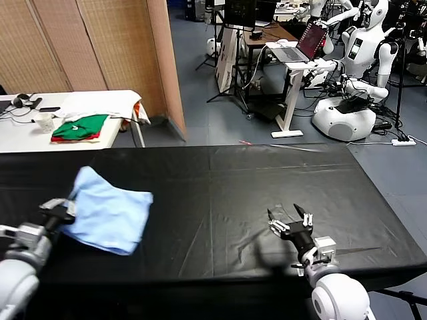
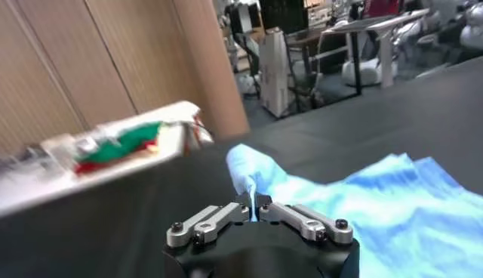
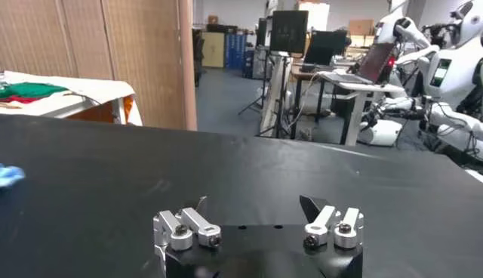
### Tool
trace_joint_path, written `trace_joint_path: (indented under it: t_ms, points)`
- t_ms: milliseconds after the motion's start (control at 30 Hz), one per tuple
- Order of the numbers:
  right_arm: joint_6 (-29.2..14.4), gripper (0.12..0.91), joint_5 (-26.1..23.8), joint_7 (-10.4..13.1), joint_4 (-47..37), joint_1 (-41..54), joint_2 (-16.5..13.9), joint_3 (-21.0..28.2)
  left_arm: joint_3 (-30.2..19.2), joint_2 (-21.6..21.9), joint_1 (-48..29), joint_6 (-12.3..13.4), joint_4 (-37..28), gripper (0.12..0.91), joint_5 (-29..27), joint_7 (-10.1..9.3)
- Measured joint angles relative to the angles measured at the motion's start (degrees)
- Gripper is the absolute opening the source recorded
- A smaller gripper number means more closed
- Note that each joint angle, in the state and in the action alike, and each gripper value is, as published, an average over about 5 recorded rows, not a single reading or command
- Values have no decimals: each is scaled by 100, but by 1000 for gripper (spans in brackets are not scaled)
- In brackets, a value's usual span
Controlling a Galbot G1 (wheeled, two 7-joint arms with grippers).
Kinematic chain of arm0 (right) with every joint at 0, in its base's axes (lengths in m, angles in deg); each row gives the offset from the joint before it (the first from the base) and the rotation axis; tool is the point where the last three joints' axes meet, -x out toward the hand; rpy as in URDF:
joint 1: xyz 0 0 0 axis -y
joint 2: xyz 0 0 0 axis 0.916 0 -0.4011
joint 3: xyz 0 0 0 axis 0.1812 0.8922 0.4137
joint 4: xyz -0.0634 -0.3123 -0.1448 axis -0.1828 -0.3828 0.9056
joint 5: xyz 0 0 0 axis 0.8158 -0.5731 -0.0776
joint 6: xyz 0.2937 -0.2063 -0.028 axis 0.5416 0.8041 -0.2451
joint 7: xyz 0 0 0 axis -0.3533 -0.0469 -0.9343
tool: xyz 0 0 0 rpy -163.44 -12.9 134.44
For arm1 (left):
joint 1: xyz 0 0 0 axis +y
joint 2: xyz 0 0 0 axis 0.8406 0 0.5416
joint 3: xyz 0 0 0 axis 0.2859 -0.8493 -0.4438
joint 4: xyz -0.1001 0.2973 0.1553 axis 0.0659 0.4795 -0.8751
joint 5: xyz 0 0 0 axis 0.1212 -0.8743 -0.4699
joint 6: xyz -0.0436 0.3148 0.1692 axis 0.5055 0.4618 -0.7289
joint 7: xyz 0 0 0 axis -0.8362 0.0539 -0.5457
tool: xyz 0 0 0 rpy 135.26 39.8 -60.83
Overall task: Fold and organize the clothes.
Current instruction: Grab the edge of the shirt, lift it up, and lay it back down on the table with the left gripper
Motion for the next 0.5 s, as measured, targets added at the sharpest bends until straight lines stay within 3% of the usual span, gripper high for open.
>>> trace_joint_path:
  t_ms: [133,233,333,500]
  points:
    - [-14,907,-50,1,-19,-28,42,51,483,7,304,-86,233,167,-12,-148]
    - [-28,907,-91,1,-5,-91,77,54,386,-179,264,-245,512,167,34,-326]
    - [-37,907,-128,0,44,-172,109,27,-129,-544,36,-392,811,167,208,-425]
    - [-49,907,-184,-1,136,-318,185,-42,-1391,-1313,-597,-509,989,167,261,-450]
